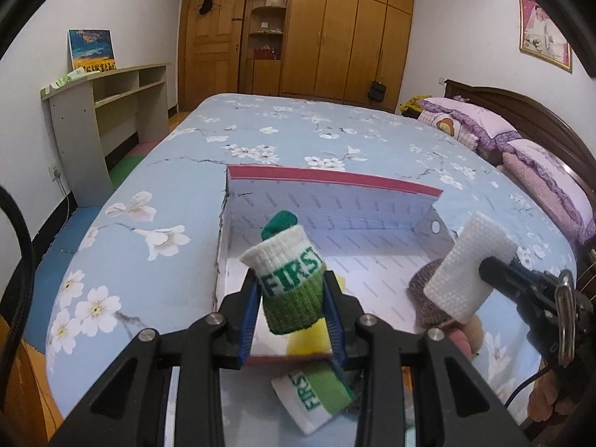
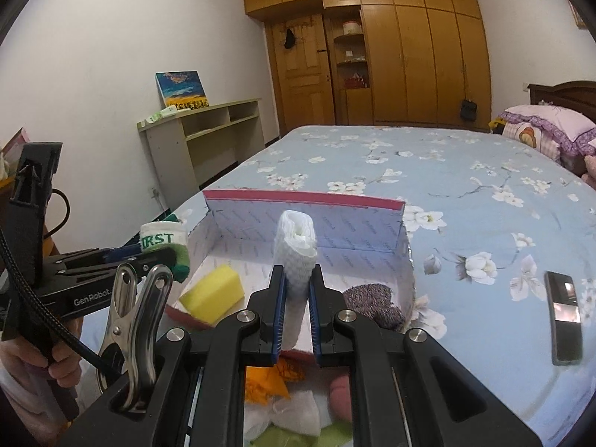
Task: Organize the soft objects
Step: 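Carry the white mesh sponge and green wristband into the box and release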
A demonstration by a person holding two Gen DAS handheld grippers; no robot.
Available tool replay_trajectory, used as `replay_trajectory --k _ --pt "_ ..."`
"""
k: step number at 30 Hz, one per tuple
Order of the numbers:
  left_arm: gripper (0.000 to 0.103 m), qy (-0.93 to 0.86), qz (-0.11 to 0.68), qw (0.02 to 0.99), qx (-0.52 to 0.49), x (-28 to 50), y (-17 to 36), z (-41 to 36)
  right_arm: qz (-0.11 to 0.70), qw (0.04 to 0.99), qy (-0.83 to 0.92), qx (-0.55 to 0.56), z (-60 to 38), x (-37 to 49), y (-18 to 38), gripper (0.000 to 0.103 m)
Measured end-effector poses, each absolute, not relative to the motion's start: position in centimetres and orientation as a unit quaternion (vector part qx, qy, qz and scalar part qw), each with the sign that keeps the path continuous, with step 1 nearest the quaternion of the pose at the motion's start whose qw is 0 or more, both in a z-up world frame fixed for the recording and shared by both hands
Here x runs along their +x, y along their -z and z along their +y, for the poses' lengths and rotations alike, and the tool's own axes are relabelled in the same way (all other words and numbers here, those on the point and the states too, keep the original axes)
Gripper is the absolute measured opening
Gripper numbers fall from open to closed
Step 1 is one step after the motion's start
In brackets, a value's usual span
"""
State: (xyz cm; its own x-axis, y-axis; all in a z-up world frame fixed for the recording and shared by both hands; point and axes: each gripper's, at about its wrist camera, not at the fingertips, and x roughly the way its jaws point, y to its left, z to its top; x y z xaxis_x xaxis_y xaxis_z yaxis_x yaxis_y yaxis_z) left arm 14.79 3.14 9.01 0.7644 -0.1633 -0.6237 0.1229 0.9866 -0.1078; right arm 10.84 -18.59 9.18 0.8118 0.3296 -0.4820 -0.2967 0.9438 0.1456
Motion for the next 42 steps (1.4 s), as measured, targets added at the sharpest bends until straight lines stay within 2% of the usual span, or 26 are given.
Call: replay_trajectory --k 18,30,31,35,38,42 --pt "0.034 0.072 0.355 0.932 -0.022 20.8 -5.6 1.6 0.314 0.934 -0.166 0.040 -17.4 15.6 -4.3 0.013" --pt "0.034 0.064 0.352 0.934 -0.018 21.5 -5.1 1.4 0.327 0.929 -0.167 0.051 -17.6 16.2 -3.0 0.013" --pt "0.035 0.062 0.353 0.934 -0.019 21.5 -5.1 1.4 0.327 0.929 -0.167 0.053 -17.7 16.2 -2.9 0.015" --pt "0.050 0.057 0.354 0.933 -0.022 21.3 -5.3 1.5 0.326 0.929 -0.166 0.059 -18.0 16.4 -3.1 0.025" --pt "0.056 0.059 0.357 0.932 -0.026 21.1 -5.5 1.7 0.323 0.930 -0.164 0.062 -18.1 16.3 -3.3 0.032" --pt "0.058 0.053 0.355 0.933 -0.021 20.5 -5.9 1.8 0.315 0.933 -0.161 0.063 -18.3 15.8 -3.7 0.035"
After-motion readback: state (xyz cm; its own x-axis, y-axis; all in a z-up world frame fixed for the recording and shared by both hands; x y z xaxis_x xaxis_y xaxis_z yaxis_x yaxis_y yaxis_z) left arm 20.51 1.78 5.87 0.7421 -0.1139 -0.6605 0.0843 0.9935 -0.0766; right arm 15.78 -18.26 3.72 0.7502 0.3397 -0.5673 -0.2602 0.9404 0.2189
